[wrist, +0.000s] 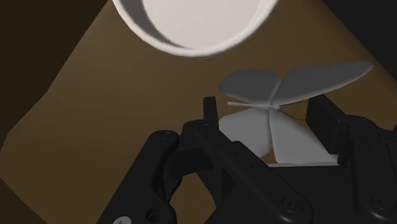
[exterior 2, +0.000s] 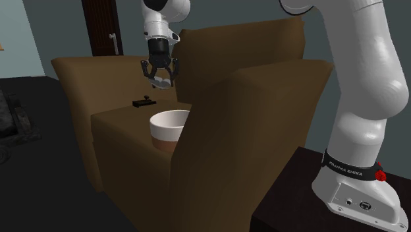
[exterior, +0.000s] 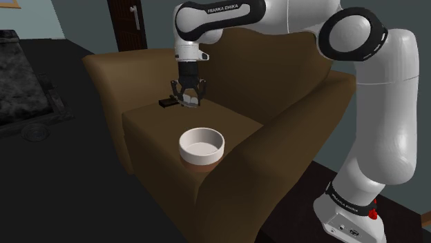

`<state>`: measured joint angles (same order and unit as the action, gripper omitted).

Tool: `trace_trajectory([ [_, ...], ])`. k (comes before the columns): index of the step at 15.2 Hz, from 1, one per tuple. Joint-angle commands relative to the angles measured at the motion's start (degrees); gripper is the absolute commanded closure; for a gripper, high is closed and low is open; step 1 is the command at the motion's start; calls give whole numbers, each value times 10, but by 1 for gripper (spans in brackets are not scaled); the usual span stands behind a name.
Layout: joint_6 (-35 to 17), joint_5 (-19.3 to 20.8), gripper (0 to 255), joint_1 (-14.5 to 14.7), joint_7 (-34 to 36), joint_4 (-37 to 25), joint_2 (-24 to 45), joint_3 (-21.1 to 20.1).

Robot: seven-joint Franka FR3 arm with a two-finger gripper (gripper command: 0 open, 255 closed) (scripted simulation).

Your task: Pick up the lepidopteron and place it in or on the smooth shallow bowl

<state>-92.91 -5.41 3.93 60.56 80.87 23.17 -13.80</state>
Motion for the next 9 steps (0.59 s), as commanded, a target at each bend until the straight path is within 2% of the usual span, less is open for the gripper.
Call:
trace_trajectory([
  [1, -25, -10, 255, -1, 3, 69, -46, -5],
  [9, -92, -58, 255, 14, 25, 287, -207, -30],
])
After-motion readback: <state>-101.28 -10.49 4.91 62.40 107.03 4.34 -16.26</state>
